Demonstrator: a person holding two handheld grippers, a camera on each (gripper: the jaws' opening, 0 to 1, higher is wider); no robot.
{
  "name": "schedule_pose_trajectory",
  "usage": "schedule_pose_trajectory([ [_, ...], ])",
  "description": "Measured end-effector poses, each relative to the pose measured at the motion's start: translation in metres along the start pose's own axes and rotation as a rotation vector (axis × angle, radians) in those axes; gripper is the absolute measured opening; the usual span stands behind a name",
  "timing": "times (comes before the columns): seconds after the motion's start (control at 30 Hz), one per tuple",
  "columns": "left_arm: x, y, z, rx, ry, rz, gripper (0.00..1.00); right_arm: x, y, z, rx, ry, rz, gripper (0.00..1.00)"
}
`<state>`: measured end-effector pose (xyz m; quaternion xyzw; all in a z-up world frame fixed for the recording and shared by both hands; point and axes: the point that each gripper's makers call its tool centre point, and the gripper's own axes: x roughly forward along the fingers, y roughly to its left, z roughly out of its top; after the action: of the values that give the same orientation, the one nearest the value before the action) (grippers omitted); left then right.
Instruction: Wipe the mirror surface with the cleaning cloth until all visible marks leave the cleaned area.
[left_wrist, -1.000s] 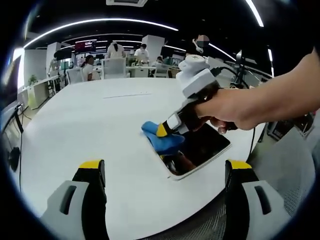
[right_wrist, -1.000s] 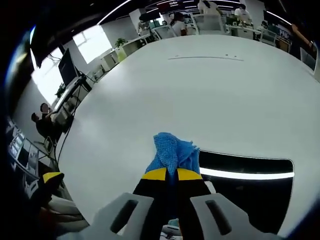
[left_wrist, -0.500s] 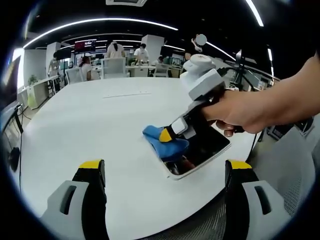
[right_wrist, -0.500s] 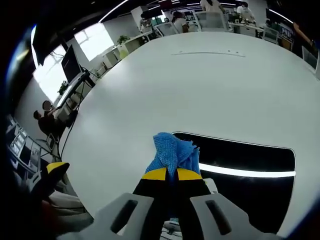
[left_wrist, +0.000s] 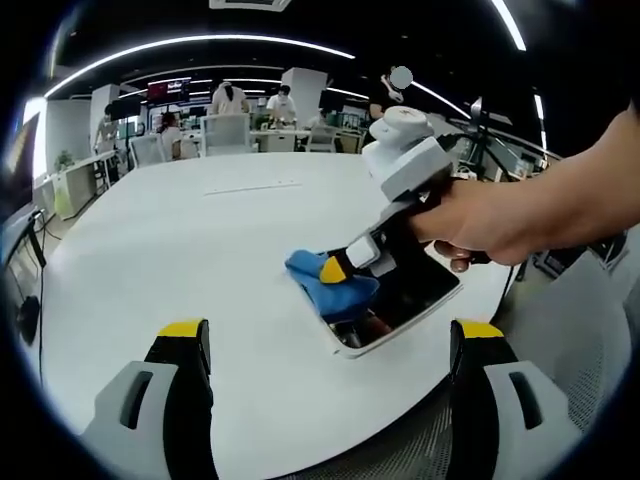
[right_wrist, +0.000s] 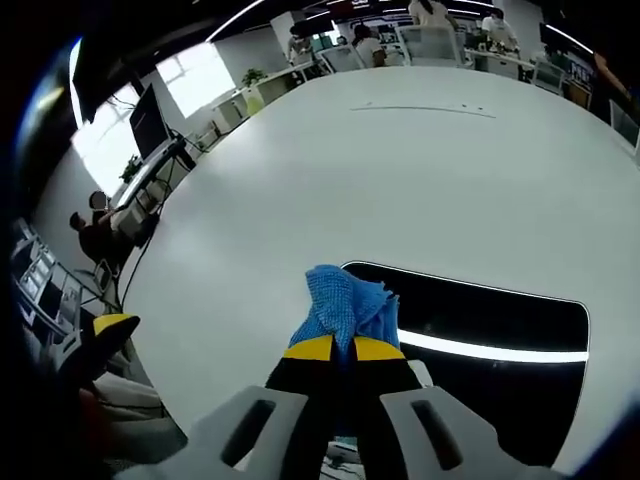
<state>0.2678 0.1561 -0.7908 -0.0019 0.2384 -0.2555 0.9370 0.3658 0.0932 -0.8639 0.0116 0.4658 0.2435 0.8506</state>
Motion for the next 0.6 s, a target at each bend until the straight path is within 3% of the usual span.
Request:
schedule_pose_trajectory([
  [0.6,0.001,-0.002,-0.001,-0.008,0.005,-0.013,0.99,-0.015,-0.027,-0.009,0.010,-0.004,-0.005,0.00],
])
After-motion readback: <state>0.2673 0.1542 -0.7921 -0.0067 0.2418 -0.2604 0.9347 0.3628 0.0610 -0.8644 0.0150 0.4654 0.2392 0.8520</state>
